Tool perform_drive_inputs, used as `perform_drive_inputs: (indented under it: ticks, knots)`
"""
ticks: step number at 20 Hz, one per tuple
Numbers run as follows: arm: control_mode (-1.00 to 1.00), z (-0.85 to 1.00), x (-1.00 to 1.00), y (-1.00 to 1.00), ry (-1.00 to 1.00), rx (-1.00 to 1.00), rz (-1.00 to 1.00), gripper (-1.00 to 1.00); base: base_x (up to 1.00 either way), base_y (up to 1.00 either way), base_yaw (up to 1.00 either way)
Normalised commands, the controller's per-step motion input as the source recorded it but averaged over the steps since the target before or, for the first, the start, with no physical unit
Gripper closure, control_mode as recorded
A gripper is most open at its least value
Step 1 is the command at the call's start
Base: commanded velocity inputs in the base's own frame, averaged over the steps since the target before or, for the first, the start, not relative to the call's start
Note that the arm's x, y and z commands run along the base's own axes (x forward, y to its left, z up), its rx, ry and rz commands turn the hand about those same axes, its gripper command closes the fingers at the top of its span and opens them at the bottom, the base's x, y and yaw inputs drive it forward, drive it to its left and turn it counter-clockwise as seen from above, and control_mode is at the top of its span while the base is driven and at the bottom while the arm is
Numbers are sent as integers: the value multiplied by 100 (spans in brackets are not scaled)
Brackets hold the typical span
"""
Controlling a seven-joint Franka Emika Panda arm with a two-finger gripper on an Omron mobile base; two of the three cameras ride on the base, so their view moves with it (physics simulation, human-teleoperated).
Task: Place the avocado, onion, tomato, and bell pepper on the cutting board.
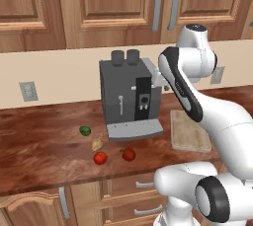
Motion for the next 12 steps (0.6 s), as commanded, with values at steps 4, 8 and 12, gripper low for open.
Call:
perform_drive_inputs:
  ticks: [4,8,12]
  knots:
    - [-100,-4,-18,0,-2,0,0,-100,0,0,0]
    - [-100,-18,-27,3,0,0,0,-100,0,0,0]
    - [-100,-19,-27,11,0,0,3,-100,0,0,0]
